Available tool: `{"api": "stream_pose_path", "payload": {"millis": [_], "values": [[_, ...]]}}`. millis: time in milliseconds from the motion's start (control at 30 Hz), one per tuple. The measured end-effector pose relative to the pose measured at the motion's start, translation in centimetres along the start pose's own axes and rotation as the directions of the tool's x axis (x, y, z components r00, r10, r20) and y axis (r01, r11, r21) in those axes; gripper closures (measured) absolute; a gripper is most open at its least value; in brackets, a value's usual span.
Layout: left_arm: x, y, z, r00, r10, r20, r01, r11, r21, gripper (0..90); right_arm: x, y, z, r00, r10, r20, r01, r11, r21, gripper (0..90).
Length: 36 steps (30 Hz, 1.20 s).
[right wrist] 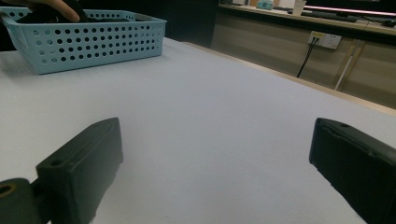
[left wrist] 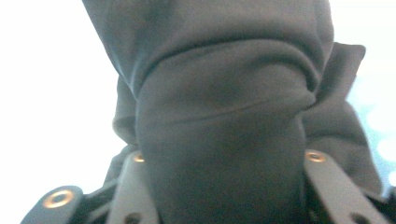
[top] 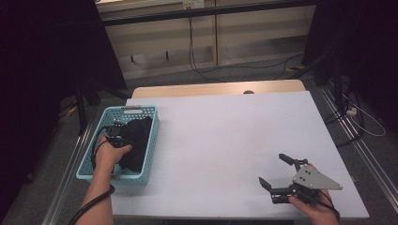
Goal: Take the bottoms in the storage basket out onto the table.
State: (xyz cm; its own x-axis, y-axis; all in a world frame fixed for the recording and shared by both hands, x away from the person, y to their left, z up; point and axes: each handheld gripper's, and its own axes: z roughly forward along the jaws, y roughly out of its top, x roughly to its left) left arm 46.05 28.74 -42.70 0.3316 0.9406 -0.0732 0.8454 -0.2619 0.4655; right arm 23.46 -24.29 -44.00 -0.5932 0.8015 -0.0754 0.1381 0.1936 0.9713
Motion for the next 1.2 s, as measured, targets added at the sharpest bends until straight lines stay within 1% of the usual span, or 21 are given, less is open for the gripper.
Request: {"api": "stream_pose_path", "payload": {"millis": [67,133,200,333,400,500,600,667,733,767,800,833,867,900,933,967,1033,1067,1133,1167,1200], "values": [[-0.1,0.1,-0.1,1.0,-0.001,-0.004,0.001,1.0,0.004,64.7,-0.1,0.0,0.0,1.0,0.0,0.001,0.0,1.0,0.0,2.0],[0.0,0.2,-0.2,0.9998,-0.022,-0.003,0.022,0.9998,0.001,66.4,-0.2,0.0,-0.1,1.0,0.004,0.009,-0.004,1.0,0.001,2.0],[0.2,0.1,-0.4,0.9984,-0.056,0.011,0.056,0.9984,-0.009,66.8,-0.2,-0.1,-0.1,0.9999,0.005,0.011,-0.005,1.0,0.0,2.0],[0.8,0.3,-1.5,0.9966,-0.076,0.031,0.077,0.9964,-0.035,68.0,-0.4,-0.1,-0.2,0.9998,0.013,0.018,-0.013,1.0,0.003,2.0],[1.1,0.5,-2.3,0.9941,-0.102,0.038,0.104,0.9924,-0.066,68.2,-0.4,-0.1,-0.1,0.9997,0.016,0.016,-0.016,1.0,-0.001,2.0],[1.6,1.1,-4.1,0.9924,-0.114,0.045,0.119,0.986,-0.117,68.3,-0.4,-0.2,-0.1,0.9997,0.017,0.017,-0.017,1.0,0.0,2.0],[1.7,2.0,-6.1,0.9936,-0.096,0.059,0.105,0.9792,-0.174,68.3,-0.4,-0.1,-0.1,0.9998,0.011,0.016,-0.011,1.0,0.0,2.0],[1.4,2.6,-7.5,0.9909,-0.107,0.082,0.123,0.9649,-0.232,68.4,-0.4,-0.2,-0.1,0.9998,0.013,0.016,-0.013,1.0,0.001,2.0],[1.0,3.4,-8.9,0.9941,-0.073,0.08,0.093,0.9559,-0.279,68.4,-0.4,-0.2,-0.1,0.9998,0.013,0.016,-0.013,1.0,0.001,2.0],[0.5,3.7,-9.4,0.9921,-0.086,0.092,0.111,0.9443,-0.31,68.4,-0.4,-0.2,-0.1,0.9998,0.013,0.016,-0.013,1.0,0.001,2.0],[0.1,4.1,-9.9,0.9904,-0.085,0.109,0.118,0.9337,-0.338,68.3,-0.4,-0.2,-0.1,0.9998,0.013,0.016,-0.013,1.0,0.001,2.0],[-0.4,4.3,-10.4,0.9904,-0.064,0.122,0.103,0.9304,-0.352,68.3,-0.4,-0.2,0.0,0.9998,0.012,0.016,-0.012,1.0,0.002,2.0],[-1.0,4.6,-10.7,0.991,-0.041,0.127,0.086,0.9241,-0.372,68.3,-0.4,-0.2,0.0,0.9998,0.012,0.015,-0.012,1.0,0.002,2.0],[-1.8,4.9,-11.1,0.9905,-0.023,0.136,0.075,0.9145,-0.397,68.2,-0.4,-0.2,0.0,0.9998,0.012,0.015,-0.012,1.0,0.003,2.0],[-2.7,5.1,-11.4,0.9883,0.009,0.153,0.057,0.903,-0.426,68.2,-0.4,-0.2,0.0,0.9998,0.012,0.015,-0.012,1.0,0.003,2.0],[-3.4,5.2,-11.6,0.9863,0.022,0.164,0.055,0.893,-0.447,68.1,-0.4,-0.2,0.0,0.9998,0.01,0.016,-0.01,1.0,0.004,2.0],[-5.2,5.5,-11.8,0.9798,0.077,0.185,0.021,0.8789,-0.477,68.1,-0.4,-0.2,0.0,0.9998,0.012,0.014,-0.012,1.0,0.003,1.9],[-6.1,5.6,-11.9,0.976,0.104,0.191,0.004,0.8693,-0.494,68.0,-0.3,-0.2,0.1,0.9998,0.012,0.014,-0.012,1.0,0.004,2.0],[-8.1,5.9,-11.9,0.9656,0.16,0.205,-0.033,0.8573,-0.514,68.0,-0.3,-0.2,0.1,0.9998,0.013,0.015,-0.013,1.0,0.004,1.9],[-9.1,5.9,-11.8,0.959,0.188,0.212,-0.052,0.853,-0.519,67.8,-0.3,-0.2,0.0,0.9998,0.013,0.015,-0.013,1.0,0.005,2.0],[-10.3,6.0,-11.6,0.9498,0.217,0.225,-0.07,0.85,-0.522,67.7,-0.3,-0.2,0.0,0.9998,0.013,0.016,-0.013,1.0,0.004,1.9]]}}
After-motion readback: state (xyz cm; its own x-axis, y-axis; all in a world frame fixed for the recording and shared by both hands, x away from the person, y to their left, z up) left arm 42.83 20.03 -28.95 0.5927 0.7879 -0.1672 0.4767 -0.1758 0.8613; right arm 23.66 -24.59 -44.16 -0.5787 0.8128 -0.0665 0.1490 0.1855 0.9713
